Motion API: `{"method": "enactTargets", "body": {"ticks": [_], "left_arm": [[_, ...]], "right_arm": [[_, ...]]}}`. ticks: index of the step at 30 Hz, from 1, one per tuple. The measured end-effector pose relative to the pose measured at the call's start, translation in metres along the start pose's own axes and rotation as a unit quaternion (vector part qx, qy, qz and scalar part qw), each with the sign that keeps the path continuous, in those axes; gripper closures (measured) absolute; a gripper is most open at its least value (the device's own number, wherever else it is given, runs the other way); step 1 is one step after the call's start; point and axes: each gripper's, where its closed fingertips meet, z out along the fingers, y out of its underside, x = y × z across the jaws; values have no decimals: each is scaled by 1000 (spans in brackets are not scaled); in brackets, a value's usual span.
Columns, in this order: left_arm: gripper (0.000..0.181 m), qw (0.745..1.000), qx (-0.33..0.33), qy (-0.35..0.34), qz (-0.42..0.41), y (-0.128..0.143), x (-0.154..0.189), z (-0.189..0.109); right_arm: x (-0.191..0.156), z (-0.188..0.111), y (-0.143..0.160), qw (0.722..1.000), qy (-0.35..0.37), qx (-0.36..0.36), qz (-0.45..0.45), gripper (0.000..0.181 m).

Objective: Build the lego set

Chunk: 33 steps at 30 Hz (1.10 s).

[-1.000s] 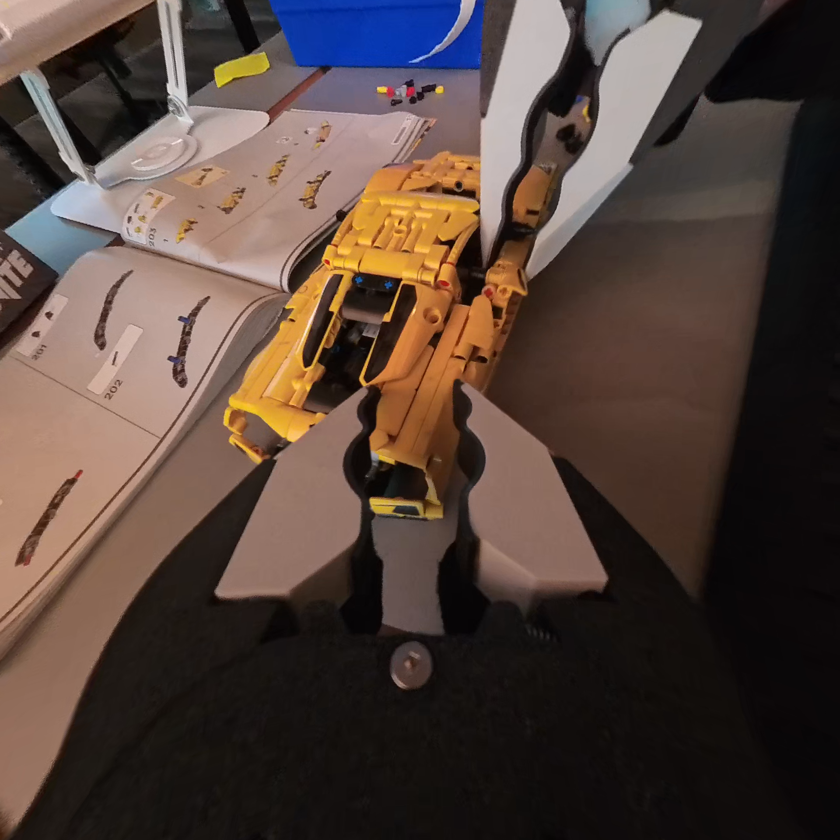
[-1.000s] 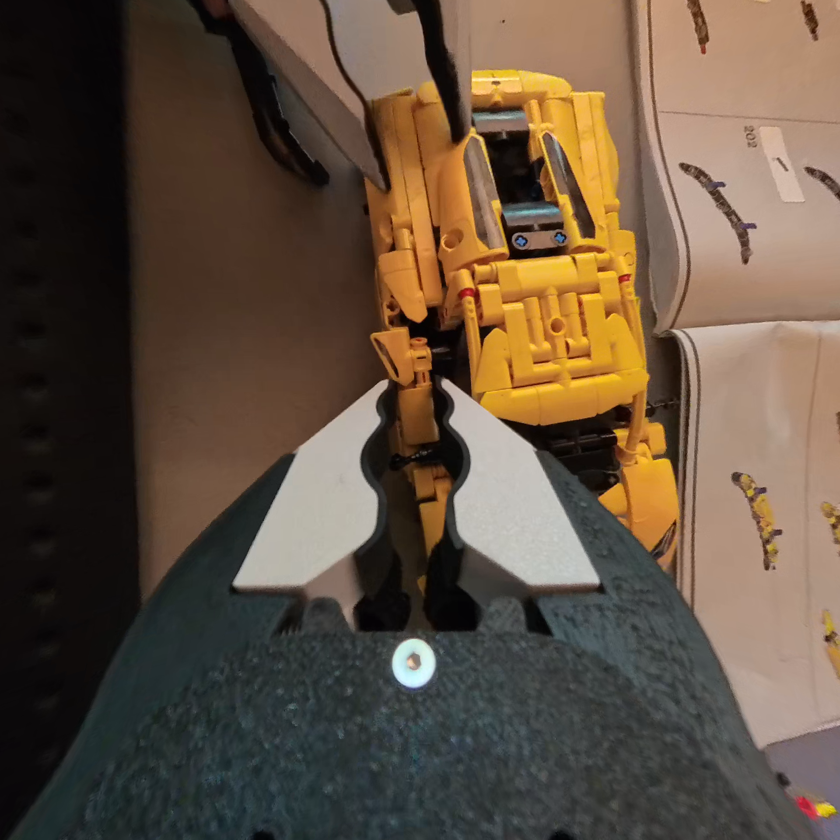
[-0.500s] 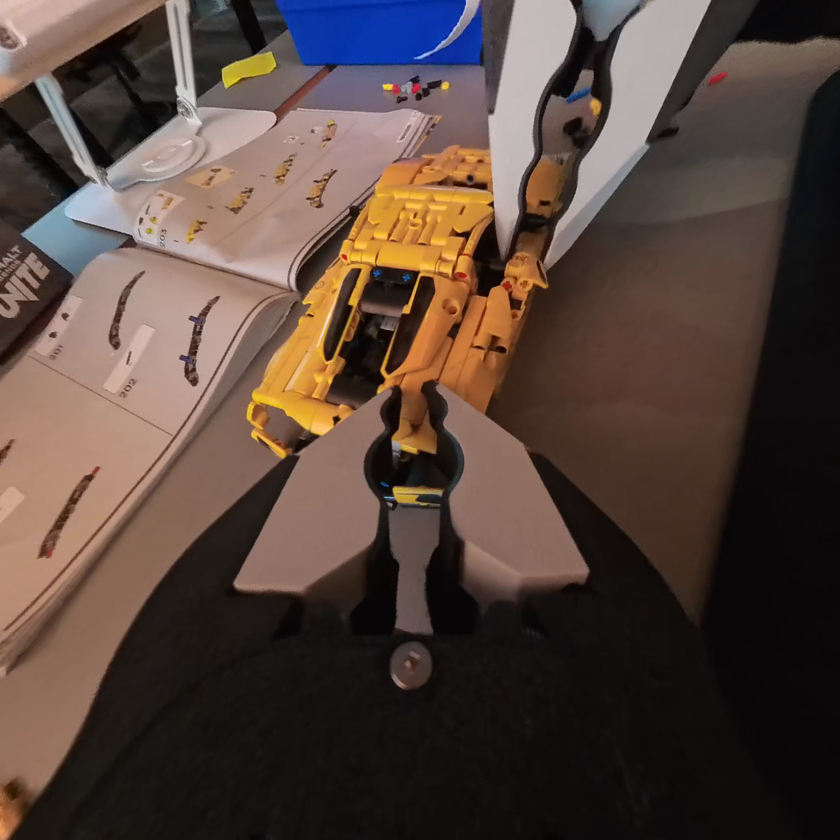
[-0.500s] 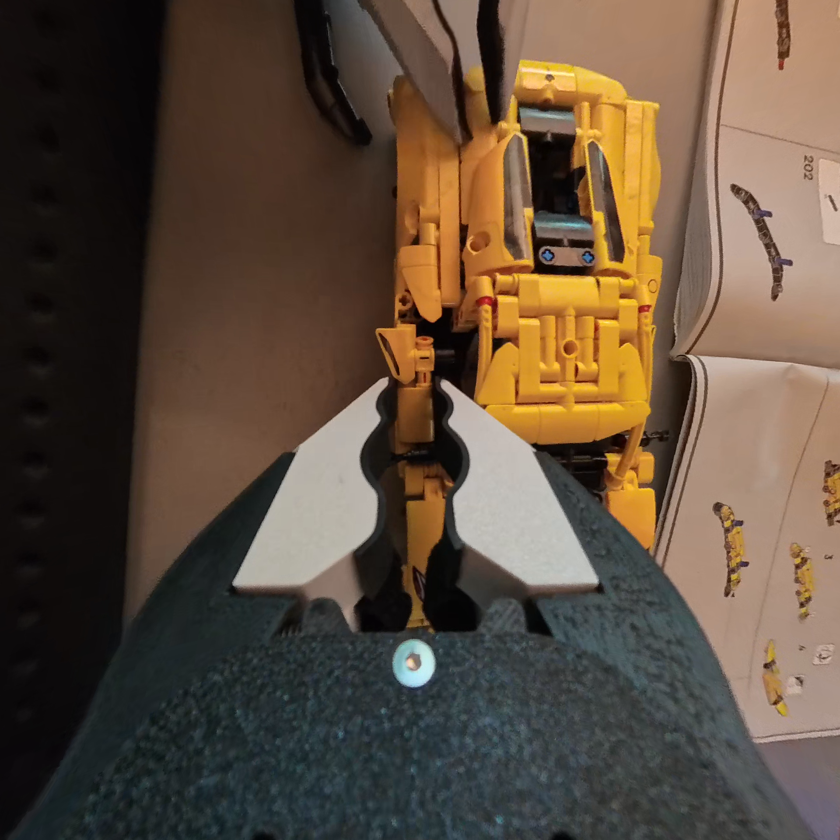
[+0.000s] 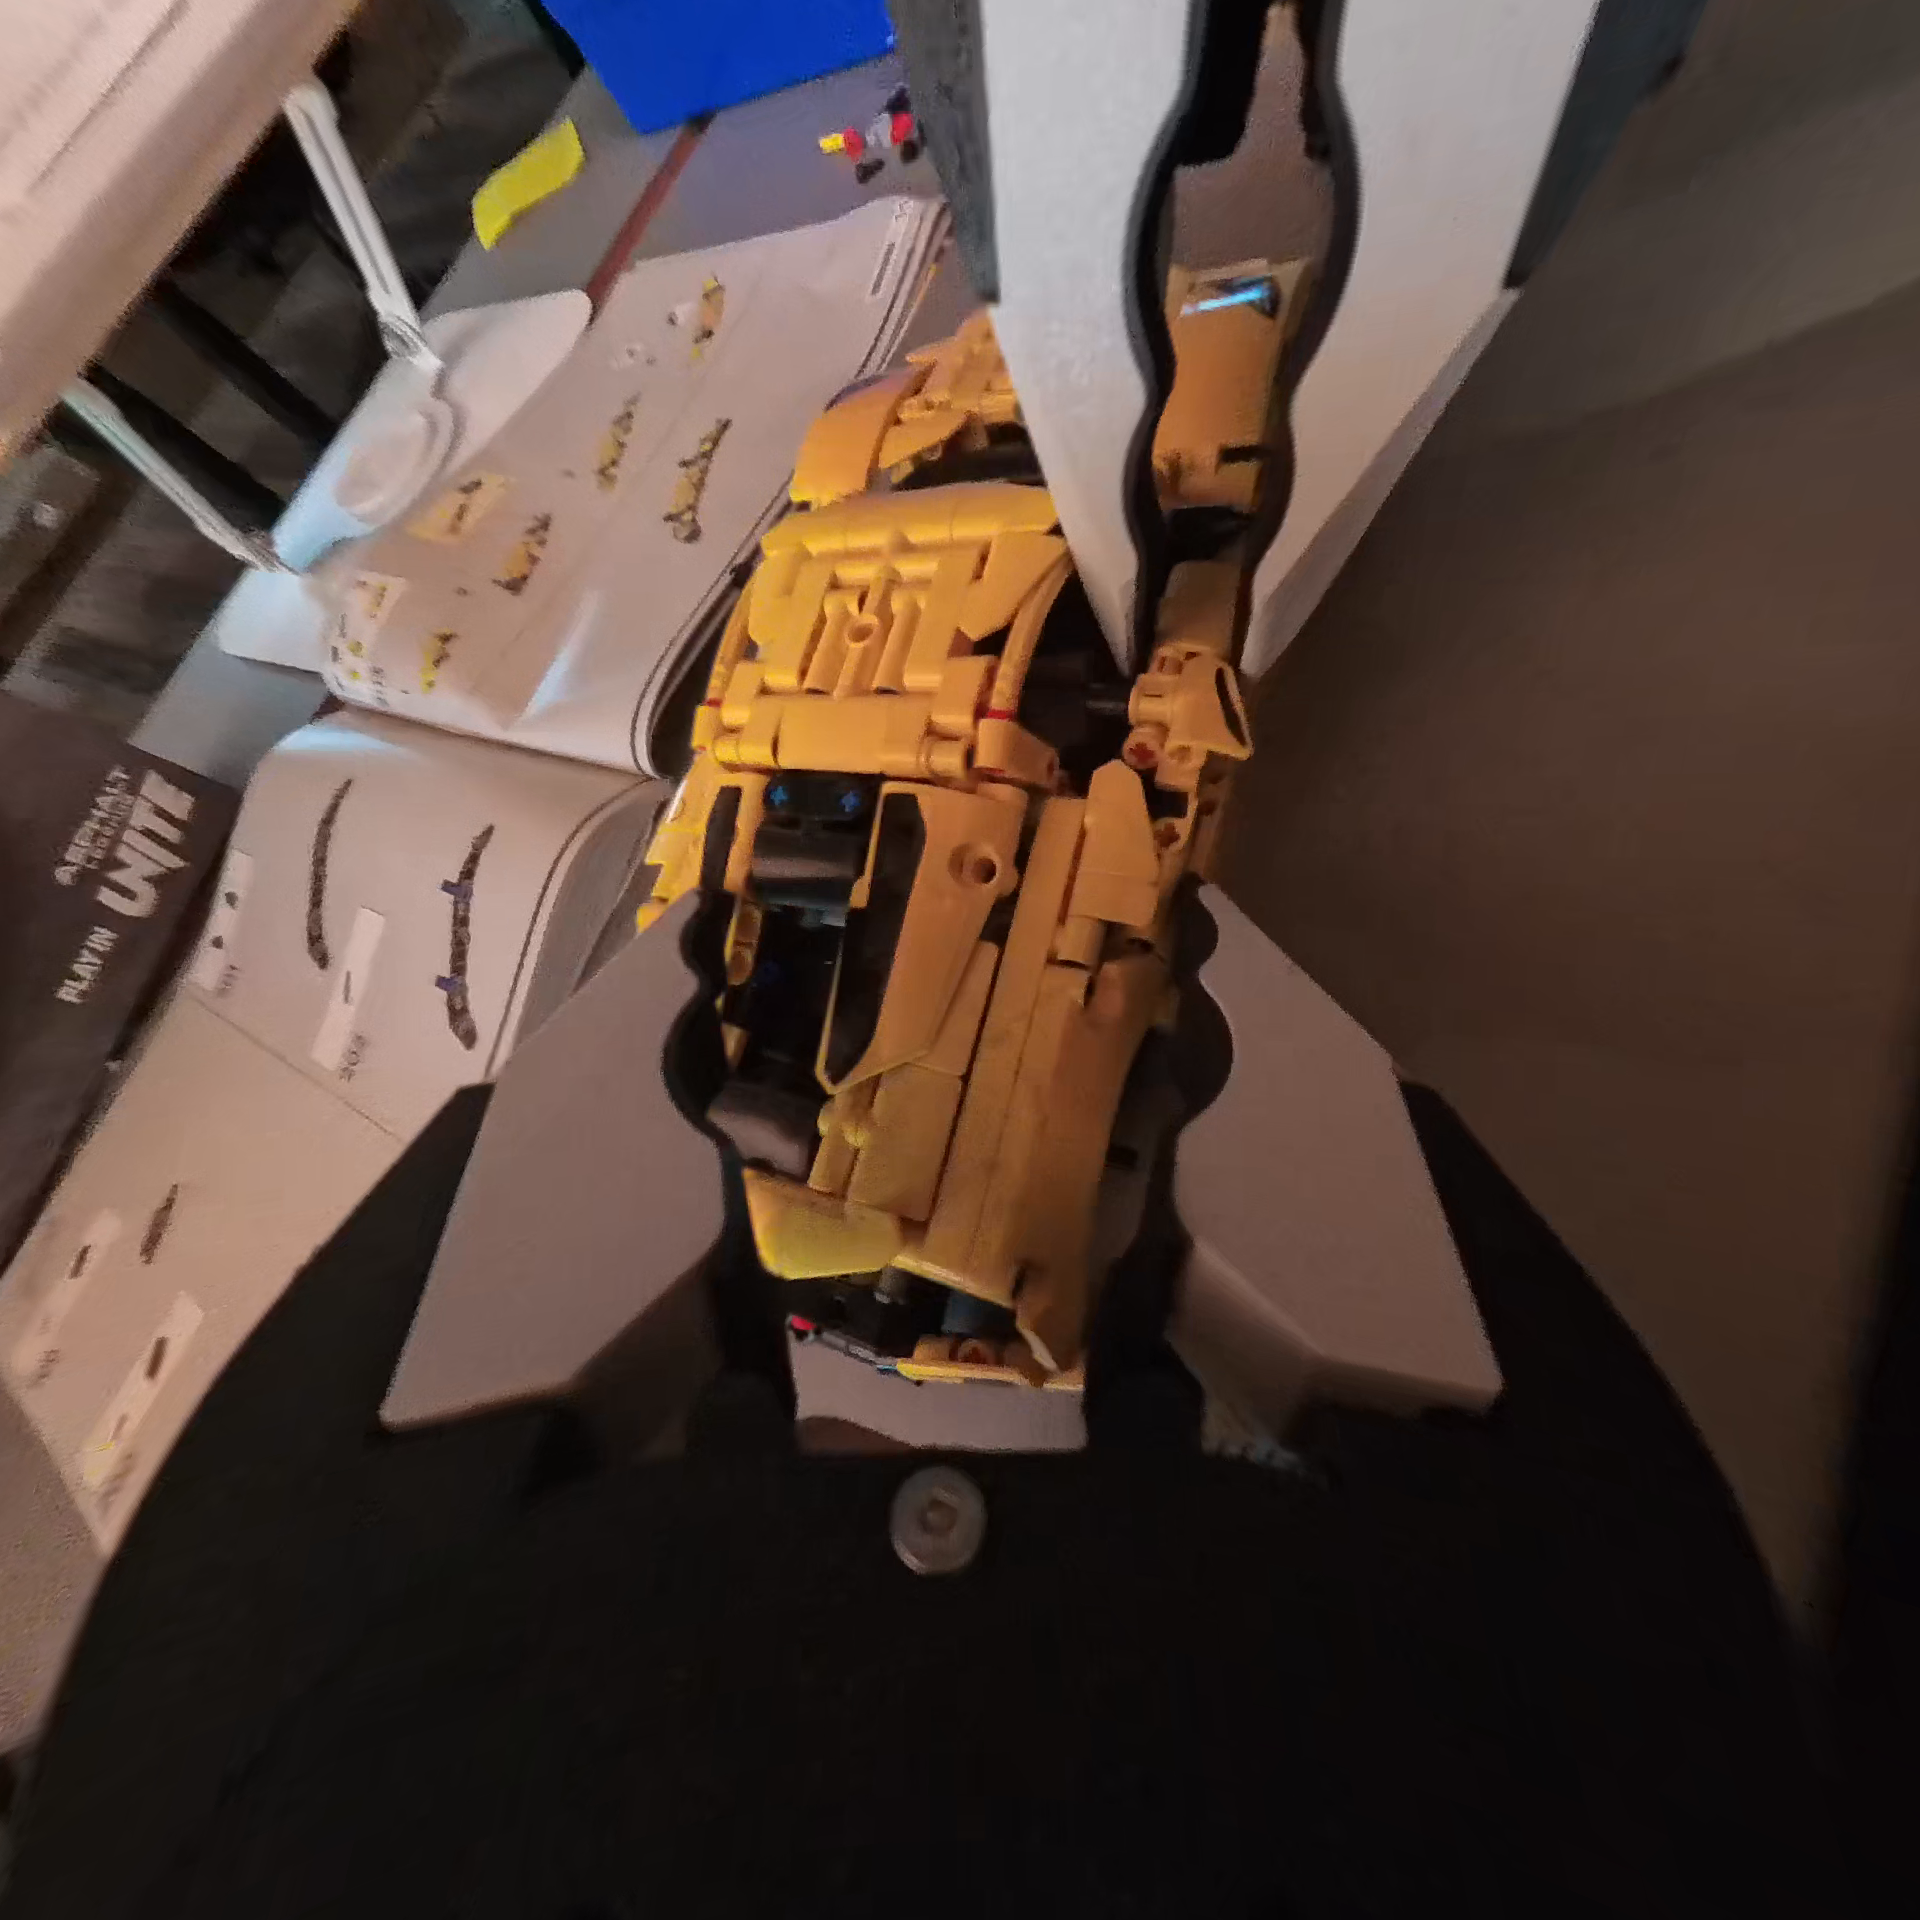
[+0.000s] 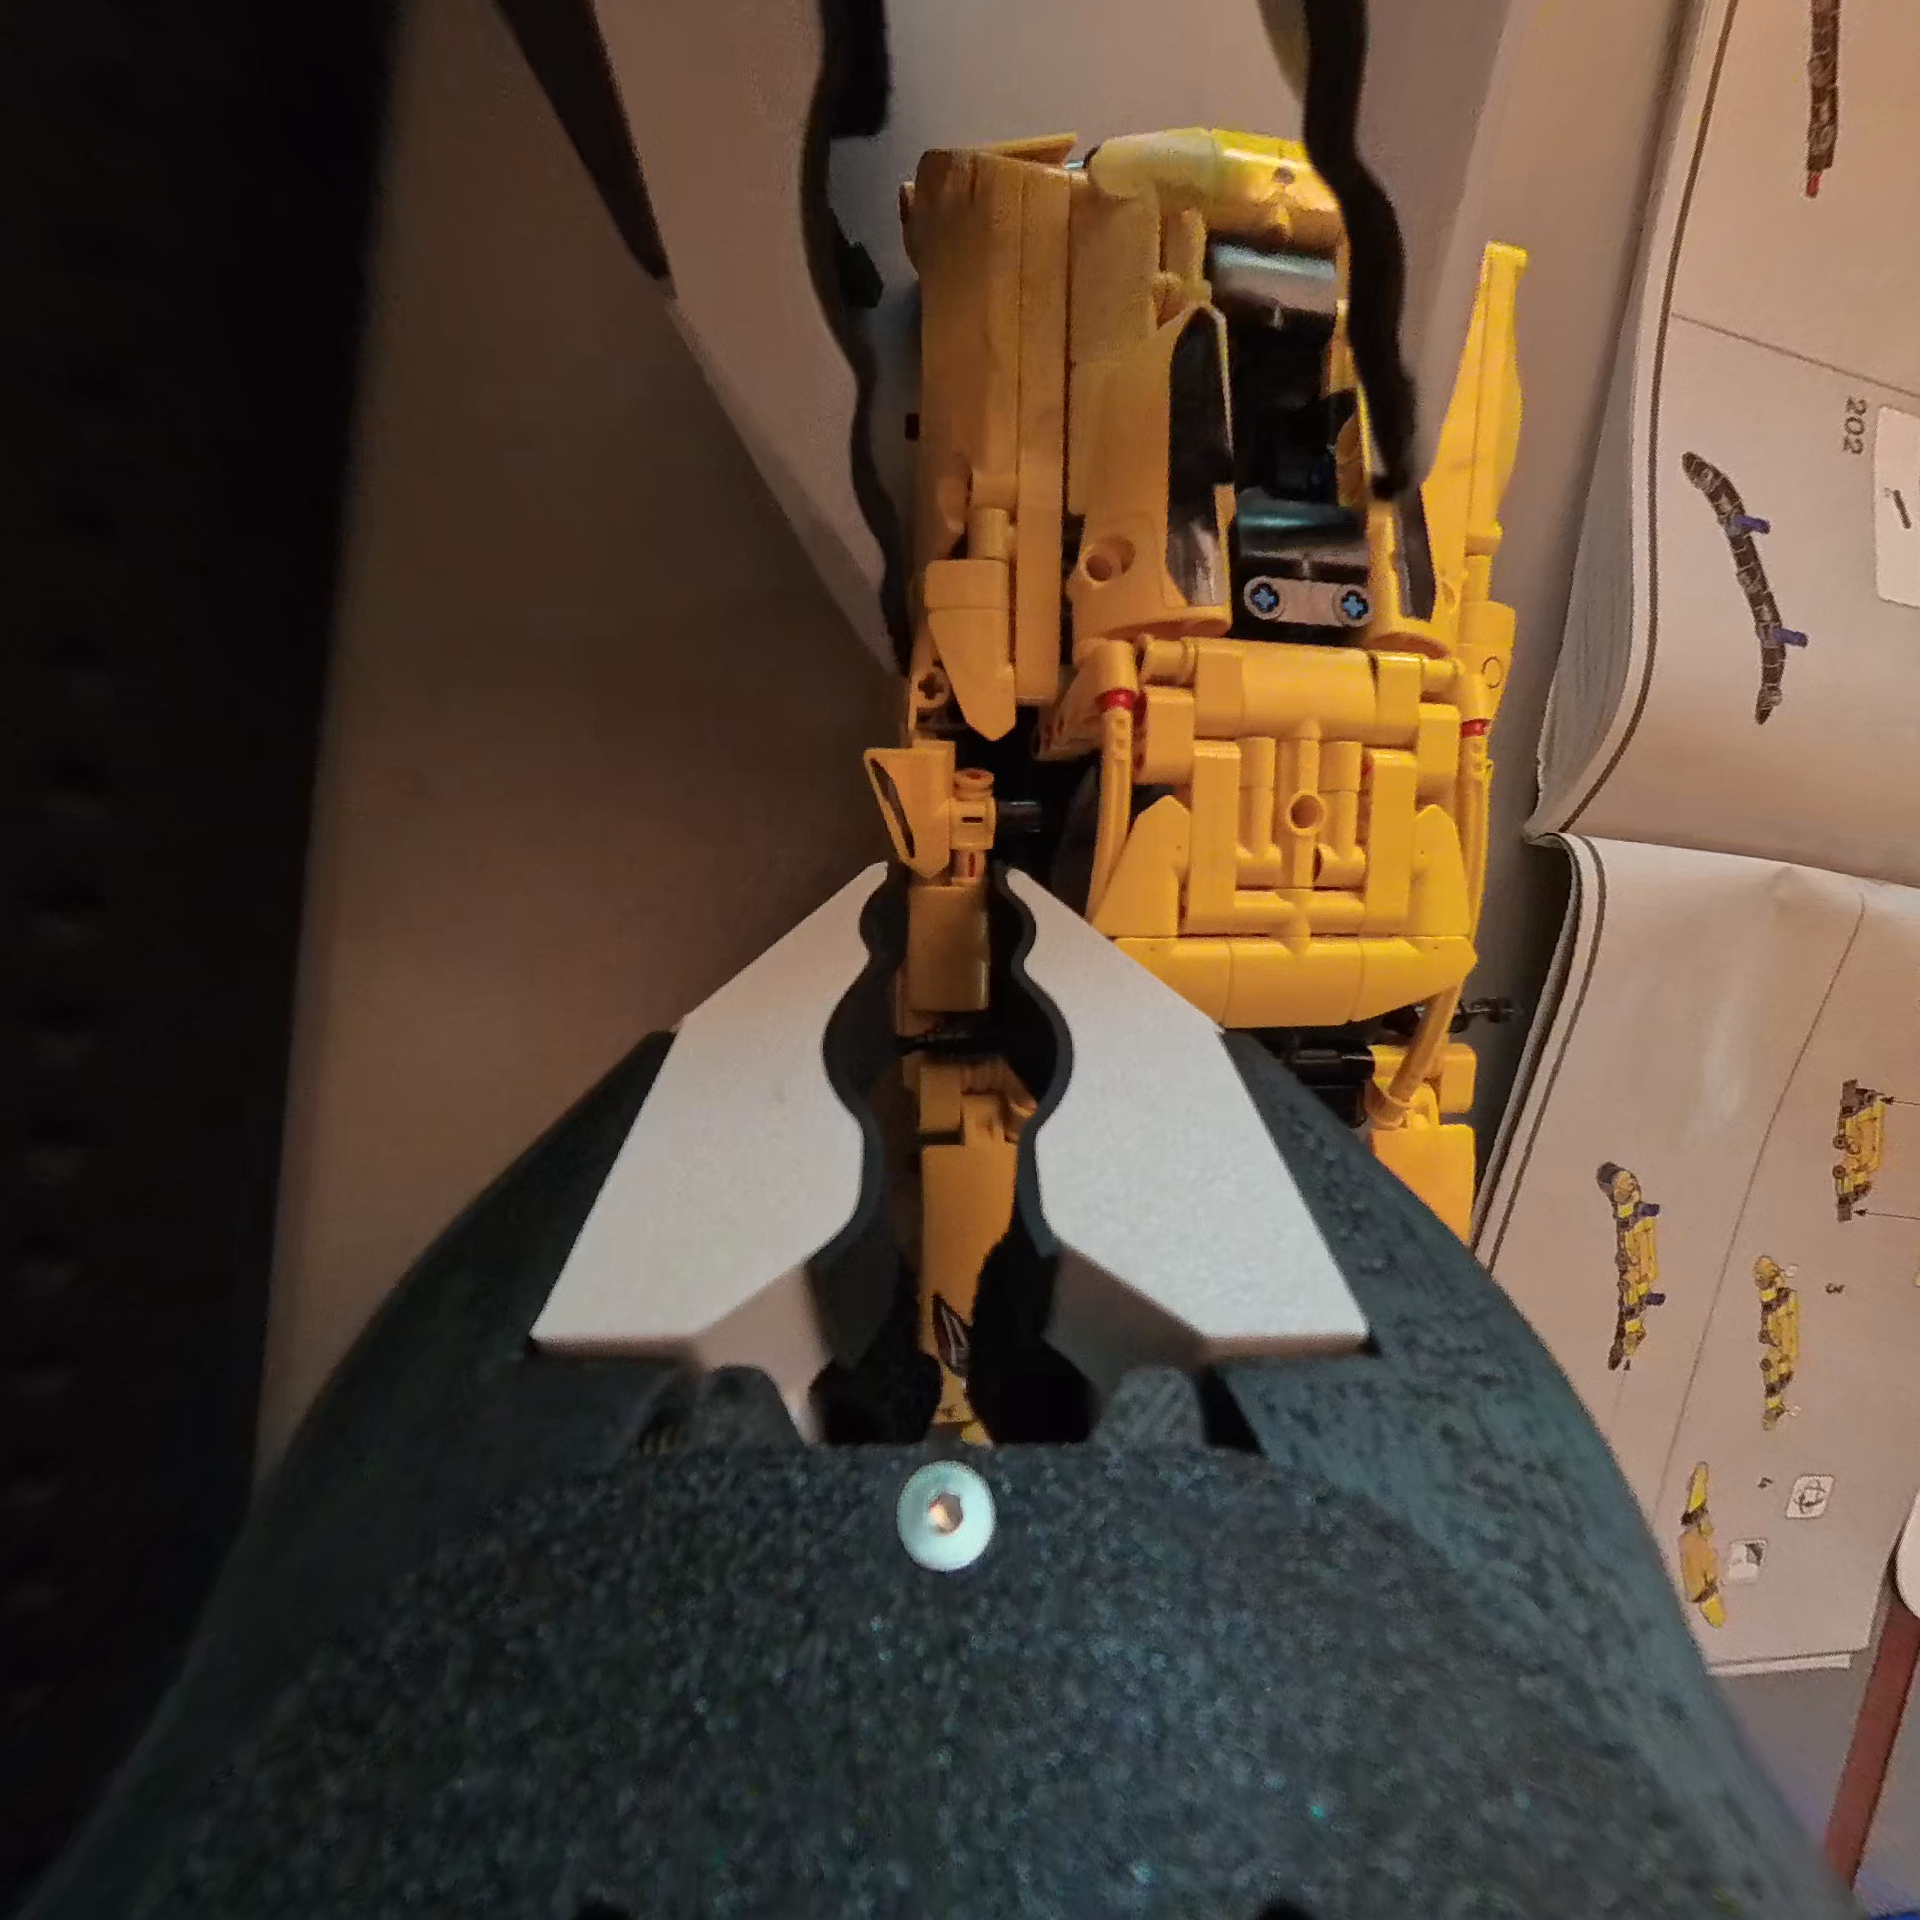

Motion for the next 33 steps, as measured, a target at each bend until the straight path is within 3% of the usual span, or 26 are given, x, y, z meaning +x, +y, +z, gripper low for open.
{"method": "enactTargets", "body": {"ticks": [12, 19, 24, 31, 33], "left_arm": [[96, 1000, 13, 10, 11, 4, 0, -3], [95, 1000, 21, 20, 7, 6, -1, -4], [85, 998, 25, 36, -34, 11, -3, -2], [92, 1000, 13, -3, -14, 5, 0, -3], [97, 1000, 14, -6, -8, 4, 2, -3]], "right_arm": [[0, -1, 0, 999, -5, -6, -39, 166], [-1, 1, 0, 990, 0, -80, -114, 167], [-6, 1, -1, 990, -14, -55, -127, 167], [-2, 0, 1, 999, -4, -50, -21, 166], [-6, 0, -1, 999, -18, -25, 30, 157]]}}
